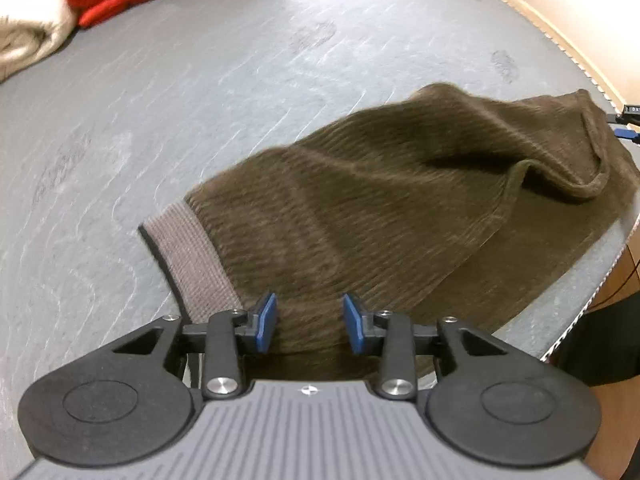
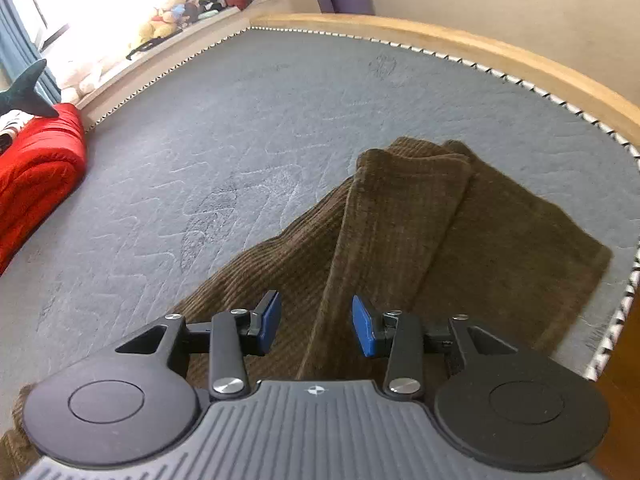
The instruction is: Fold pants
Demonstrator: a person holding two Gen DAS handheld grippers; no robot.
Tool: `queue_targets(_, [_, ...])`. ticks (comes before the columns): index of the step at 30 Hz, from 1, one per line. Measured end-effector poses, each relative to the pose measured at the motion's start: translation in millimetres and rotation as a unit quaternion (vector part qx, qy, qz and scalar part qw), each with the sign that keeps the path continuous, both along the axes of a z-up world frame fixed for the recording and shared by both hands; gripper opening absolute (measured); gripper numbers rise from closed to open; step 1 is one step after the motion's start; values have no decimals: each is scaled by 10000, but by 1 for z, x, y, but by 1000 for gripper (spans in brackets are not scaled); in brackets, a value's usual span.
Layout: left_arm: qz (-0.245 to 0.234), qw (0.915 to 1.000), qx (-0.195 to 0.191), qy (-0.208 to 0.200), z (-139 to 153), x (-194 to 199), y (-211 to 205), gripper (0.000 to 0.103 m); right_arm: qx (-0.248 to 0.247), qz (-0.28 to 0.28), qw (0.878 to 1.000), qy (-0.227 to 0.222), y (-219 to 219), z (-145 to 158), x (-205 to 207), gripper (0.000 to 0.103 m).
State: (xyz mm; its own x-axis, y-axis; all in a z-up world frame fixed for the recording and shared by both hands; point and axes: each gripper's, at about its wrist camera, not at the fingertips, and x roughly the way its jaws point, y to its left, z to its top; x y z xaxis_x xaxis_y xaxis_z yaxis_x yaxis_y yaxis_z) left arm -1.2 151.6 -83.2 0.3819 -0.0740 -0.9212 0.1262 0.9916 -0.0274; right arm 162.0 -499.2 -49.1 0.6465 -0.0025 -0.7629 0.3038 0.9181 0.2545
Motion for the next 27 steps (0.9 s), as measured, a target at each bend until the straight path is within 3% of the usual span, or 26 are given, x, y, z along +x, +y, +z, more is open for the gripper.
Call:
queue_targets(1, [-19, 9999, 50, 92, -4, -1, 0, 41, -79, 44, 9999, 76, 2, -6, 7, 50])
queue_targets(4, [-264, 9991, 163, 290, -14, -5, -6, 46, -276, -7, 9991, 321, 3, -23, 22, 51])
queue_targets(6, [-436, 9980, 256, 371, -20, -6, -10, 64, -343, -97, 9985, 414, -4, -32, 31, 53])
queue_targets(10, [-788, 9930, 704, 527, -34, -5, -21, 66, -450, -65, 9967, 670, -9, -53, 51, 54])
queue_targets(12, [-948, 9900, 823, 639, -41, -3, -26, 72, -562, -52, 9955, 760, -8, -57, 58, 54])
queue_targets(15, [-1126, 9858, 1029, 703, -48, -2, -32, 72, -575, -164, 9958, 700, -7, -55, 61, 54])
queue_targets(16, [-1137, 9852, 1054, 730, -48, -1, -31, 69, -586, -229, 9958, 665, -10, -54, 60, 44])
queue_targets(17, [-1117, 9849, 1115, 716, -48, -1, -30, 58, -590, -311, 9956, 662, -14, -54, 61, 22])
queue_targets(18, [-1073, 9843, 1222, 691, -48, 0, -29, 38, -525, -418, 9956, 652, -19, -51, 58, 12])
queue_targets(21, [-869, 9830, 1505, 596, -43, -1, -18, 0, -301, -839, 9954, 356, -38, -33, 40, 8])
queue_targets(27, [-640, 9874, 1418, 286, -26, -21, 3, 0, 71, -1512, 9872, -499, -78, 9, -16, 7])
